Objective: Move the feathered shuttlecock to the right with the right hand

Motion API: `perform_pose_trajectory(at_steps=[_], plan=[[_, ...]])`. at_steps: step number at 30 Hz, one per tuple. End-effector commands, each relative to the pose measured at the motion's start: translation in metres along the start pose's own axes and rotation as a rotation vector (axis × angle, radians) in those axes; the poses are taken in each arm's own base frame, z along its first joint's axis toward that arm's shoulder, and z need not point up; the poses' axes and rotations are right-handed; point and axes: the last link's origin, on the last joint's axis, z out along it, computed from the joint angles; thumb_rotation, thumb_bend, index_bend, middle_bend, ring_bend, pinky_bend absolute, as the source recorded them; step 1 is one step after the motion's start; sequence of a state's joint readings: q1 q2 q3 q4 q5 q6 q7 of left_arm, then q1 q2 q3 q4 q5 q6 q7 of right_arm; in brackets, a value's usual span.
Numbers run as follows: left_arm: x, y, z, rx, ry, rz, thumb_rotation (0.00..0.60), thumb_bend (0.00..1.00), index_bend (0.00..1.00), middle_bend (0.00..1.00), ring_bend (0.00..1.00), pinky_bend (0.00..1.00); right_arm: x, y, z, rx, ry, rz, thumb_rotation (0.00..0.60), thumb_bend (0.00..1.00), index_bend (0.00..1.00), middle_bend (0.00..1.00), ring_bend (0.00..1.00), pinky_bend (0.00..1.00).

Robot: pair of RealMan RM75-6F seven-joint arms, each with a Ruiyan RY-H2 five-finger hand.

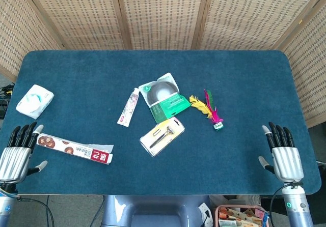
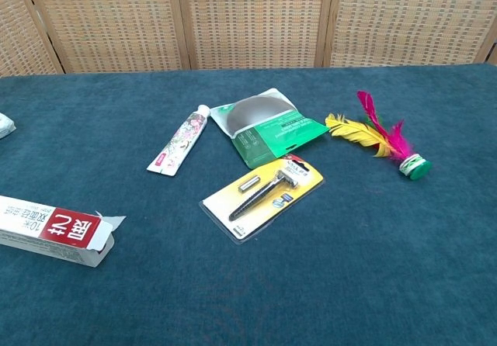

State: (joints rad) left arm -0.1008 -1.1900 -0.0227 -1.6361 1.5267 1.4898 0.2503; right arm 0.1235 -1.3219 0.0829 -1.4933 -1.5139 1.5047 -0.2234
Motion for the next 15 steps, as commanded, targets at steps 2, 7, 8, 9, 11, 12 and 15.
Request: perform_pose_trajectory(at_steps=[2,7,8,9,11,12,15], plan=[[0.0,0.0,0.0,0.0,-0.001,0.0,0.6,0.0,0.0,0.0,0.0,0.0,-0.002,-0.001,0.001,-0.002,-0.002,0.0,0.6,0.2,0.03,0.0,0.0,0.0],[0.001,0.0,-0.001,0.001,0.004,-0.004,0.6,0.0,0.0,0.0,0.0,0.0,-0.003,-0.008,0.009,0.001,0.013,0.026,0.6,0.2,0.08,0.0,0.0,0.0],[0.001,0.0,-0.001,0.002,0.004,-0.005,0.6,0.0,0.0,0.0,0.0,0.0,-0.003,-0.011,0.013,0.003,0.016,0.037,0.6,0.2,0.09,0.0,0.0,0.0],[0.001,0.0,-0.001,0.003,0.004,-0.006,0.6,0.0,0.0,0.0,0.0,0.0,-0.003,-0.014,0.016,0.006,0.017,0.043,0.6,0.2,0.09,0.0,0.0,0.0],[0.001,-0.001,0.0,0.005,0.004,-0.008,0.6,0.0,0.0,0.0,0.0,0.0,-0.003,-0.021,0.027,0.018,0.017,0.046,0.6,0.2,0.12,0.0,0.0,0.0],[0.002,-0.002,0.0,0.007,0.005,-0.01,0.6,0.0,0.0,0.0,0.0,0.0,-0.002,-0.027,0.034,0.025,0.018,0.047,0.6,0.2,0.13,0.0,0.0,0.0],[0.002,-0.003,0.001,0.011,0.005,-0.014,0.6,0.0,0.0,0.0,0.0,0.0,0.002,-0.041,0.054,0.046,0.024,0.056,0.6,0.2,0.14,0.0,0.0,0.0]])
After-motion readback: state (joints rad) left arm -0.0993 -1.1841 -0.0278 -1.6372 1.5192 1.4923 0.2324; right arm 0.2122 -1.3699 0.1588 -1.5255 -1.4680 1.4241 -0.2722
